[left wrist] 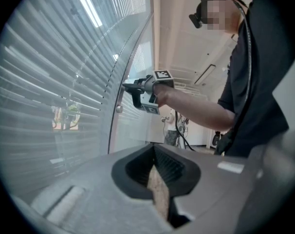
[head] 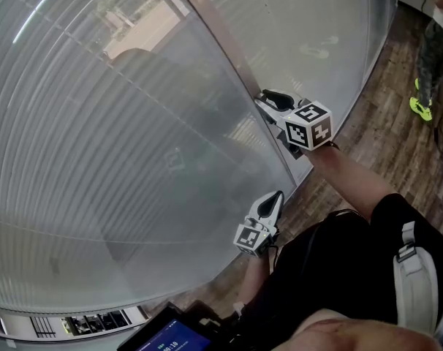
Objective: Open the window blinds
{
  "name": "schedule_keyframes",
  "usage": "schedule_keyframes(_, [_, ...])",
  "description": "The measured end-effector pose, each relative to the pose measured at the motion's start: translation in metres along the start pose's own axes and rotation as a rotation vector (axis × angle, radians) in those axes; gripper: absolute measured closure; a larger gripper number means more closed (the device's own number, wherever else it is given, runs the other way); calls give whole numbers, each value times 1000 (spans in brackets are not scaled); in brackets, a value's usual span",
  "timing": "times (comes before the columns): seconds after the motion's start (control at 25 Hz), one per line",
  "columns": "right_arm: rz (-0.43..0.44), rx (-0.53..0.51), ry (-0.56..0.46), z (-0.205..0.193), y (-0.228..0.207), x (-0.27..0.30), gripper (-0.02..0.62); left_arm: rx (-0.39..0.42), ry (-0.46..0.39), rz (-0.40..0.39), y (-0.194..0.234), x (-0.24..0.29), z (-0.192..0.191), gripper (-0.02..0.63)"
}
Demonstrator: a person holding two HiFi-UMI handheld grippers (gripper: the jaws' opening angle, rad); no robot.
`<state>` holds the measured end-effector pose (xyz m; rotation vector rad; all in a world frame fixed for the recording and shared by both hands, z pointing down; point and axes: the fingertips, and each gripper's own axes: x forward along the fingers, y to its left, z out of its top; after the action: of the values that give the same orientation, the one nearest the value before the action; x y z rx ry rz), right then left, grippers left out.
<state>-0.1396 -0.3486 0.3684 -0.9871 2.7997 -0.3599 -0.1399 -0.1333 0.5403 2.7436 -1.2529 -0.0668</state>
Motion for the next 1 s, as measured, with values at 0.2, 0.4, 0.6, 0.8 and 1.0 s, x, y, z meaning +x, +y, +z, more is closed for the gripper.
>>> schedule_keyframes(0.2, [62,-78,4,3,9,-1,425,1,6,9,0,-2,-1,604])
schedule_keyframes(0.4, [112,-370,40,2,23,-4,331,1,15,20,3,-5,-4,604])
schedule_keyframes(0.6, [107,-837,54,7,36,-13,331,-3,22,25,3,-6,-7,604])
schedule_keyframes(0.8, [85,-1242,151,-8,30,-14,331,-3,12,12,-1,0,-2,604])
schedule_keyframes(1.0, [56,-1481,200,-18,21,-11,333,0,16,1,-3,3,-1,604])
